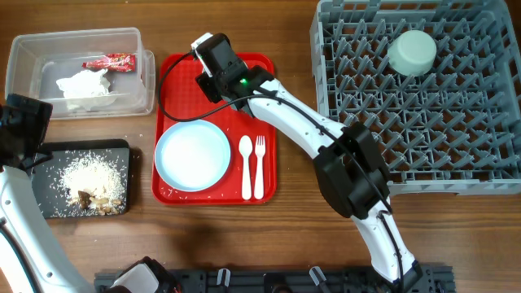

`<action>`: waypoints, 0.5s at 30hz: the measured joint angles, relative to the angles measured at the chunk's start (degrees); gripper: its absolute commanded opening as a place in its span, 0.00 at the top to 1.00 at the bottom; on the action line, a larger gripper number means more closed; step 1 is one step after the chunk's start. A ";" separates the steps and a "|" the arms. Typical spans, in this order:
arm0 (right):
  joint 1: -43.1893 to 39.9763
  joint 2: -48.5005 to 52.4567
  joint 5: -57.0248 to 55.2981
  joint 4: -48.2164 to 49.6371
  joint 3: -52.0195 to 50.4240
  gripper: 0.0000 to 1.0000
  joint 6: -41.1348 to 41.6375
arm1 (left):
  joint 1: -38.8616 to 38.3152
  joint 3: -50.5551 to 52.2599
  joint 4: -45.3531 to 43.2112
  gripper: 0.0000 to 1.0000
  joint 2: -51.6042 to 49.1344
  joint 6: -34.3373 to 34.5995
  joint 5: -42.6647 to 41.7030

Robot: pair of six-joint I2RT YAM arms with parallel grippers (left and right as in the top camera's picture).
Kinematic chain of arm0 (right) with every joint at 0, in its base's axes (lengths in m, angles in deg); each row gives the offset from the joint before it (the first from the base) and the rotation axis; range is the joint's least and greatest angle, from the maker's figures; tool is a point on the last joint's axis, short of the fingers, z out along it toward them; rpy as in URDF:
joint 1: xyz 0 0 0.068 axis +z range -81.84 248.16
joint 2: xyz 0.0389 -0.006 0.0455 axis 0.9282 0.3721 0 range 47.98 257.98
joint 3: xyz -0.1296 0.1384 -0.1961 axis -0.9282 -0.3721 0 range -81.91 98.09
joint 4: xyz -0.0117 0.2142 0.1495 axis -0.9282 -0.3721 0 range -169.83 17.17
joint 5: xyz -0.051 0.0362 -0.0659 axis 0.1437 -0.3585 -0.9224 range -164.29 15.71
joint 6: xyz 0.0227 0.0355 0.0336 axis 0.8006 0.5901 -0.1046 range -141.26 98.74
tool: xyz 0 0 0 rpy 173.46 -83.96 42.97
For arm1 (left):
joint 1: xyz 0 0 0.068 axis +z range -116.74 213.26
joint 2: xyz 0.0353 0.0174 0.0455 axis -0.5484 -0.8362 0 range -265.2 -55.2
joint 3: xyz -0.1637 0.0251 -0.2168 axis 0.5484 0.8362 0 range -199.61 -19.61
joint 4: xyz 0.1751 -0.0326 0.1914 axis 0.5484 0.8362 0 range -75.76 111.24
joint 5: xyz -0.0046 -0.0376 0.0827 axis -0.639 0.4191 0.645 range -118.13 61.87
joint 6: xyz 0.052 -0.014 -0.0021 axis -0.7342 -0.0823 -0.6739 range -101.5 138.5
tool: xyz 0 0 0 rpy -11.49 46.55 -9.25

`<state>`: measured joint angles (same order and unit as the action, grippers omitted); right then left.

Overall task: Sort waste into correct bins and load items into the dishwasher rack
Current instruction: 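Reach the right gripper back to the yellow cup and grasp it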

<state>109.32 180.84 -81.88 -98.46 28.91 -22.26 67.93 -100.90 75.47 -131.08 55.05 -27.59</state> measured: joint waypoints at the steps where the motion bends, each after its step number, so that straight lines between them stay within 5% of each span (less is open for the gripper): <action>1: 0.00 0.42 -0.02 -0.04 0.02 0.42 -0.02 | 0.00 0.00 0.00 0.00 0.00 0.00 0.00; 6: 0.00 2.03 -0.20 -0.66 0.00 0.67 -0.50 | 0.00 0.00 0.00 0.00 0.00 0.00 0.00; 9: 0.00 2.03 -0.39 -0.72 0.00 0.73 -0.39 | 0.00 0.00 0.00 0.00 0.00 0.00 0.00; 12: 0.00 2.03 -0.42 -0.92 0.00 0.92 -0.42 | 0.00 0.00 0.00 0.00 0.00 0.00 0.00; 15: 0.00 1.46 -0.46 -1.33 0.00 0.96 -0.20 | 0.00 0.00 0.00 0.00 0.00 0.00 0.00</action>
<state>109.32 182.30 -82.34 -99.79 28.91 -22.46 67.93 -100.90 75.47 -131.08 55.05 -27.59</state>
